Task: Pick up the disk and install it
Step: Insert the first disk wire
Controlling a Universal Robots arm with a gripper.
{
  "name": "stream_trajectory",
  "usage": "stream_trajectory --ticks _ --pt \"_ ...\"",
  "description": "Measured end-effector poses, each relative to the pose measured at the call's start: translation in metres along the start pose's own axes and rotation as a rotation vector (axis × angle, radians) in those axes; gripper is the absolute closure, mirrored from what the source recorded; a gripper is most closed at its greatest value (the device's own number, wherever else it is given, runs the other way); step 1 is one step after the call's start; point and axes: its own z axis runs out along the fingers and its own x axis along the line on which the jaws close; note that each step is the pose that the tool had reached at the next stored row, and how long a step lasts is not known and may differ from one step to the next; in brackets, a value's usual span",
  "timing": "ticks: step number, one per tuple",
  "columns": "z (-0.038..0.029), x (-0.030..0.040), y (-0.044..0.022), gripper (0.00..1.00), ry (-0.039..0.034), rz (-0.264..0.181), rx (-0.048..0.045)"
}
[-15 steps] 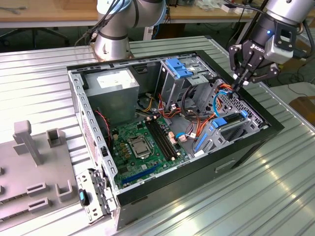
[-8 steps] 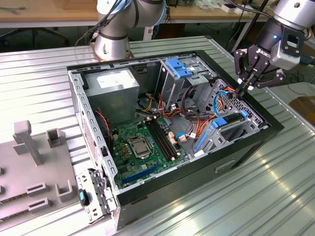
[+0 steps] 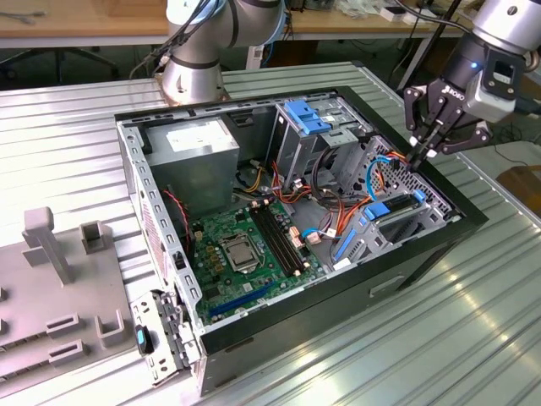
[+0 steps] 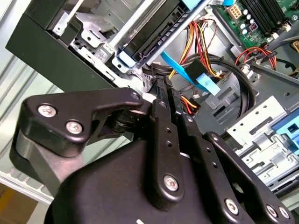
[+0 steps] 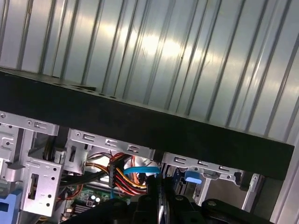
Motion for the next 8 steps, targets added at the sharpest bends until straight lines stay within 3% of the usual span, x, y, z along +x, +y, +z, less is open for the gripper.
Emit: stream_trajectory --ticks 2,5,8 --pt "0.0003 0.0001 -0.0014 0.84 0.0023 0.017 0.0003" --pt "0.0012 -0.0012 -0.0086 0.84 0.0067 0.016 -0.0013" --pt "0.0016 -0.008 -0.0103 0.84 0.0068 0.016 -0.002"
